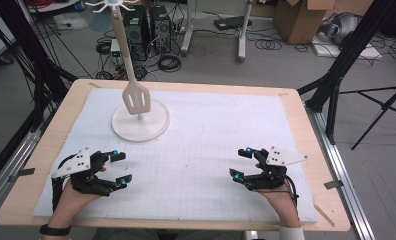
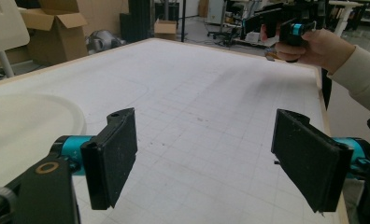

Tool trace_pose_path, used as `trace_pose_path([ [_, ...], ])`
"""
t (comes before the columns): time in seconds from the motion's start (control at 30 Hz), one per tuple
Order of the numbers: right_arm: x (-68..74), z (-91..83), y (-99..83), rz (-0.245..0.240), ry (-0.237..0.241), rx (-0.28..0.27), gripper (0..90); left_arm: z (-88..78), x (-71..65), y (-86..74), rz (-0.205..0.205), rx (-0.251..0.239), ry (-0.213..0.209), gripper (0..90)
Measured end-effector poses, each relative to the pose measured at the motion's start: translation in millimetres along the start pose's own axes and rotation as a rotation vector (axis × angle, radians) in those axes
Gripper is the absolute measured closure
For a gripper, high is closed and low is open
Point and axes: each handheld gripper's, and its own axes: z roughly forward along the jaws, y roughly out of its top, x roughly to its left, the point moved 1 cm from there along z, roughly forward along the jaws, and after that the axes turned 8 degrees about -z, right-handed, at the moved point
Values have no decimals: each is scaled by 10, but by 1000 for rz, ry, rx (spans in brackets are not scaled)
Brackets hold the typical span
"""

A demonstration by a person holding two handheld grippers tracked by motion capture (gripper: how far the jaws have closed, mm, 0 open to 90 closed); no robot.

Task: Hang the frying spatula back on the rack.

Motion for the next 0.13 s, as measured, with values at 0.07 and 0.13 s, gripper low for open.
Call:
trace_pose_path([
  [0.07, -11, 3, -4, 4, 2, 1, 246, -6, 7, -6, -6, 0, -1, 230],
  [0.13, -19, 8, -7, -3, -2, -2, 246, -12, 8, -7, -5, -4, 1, 229],
])
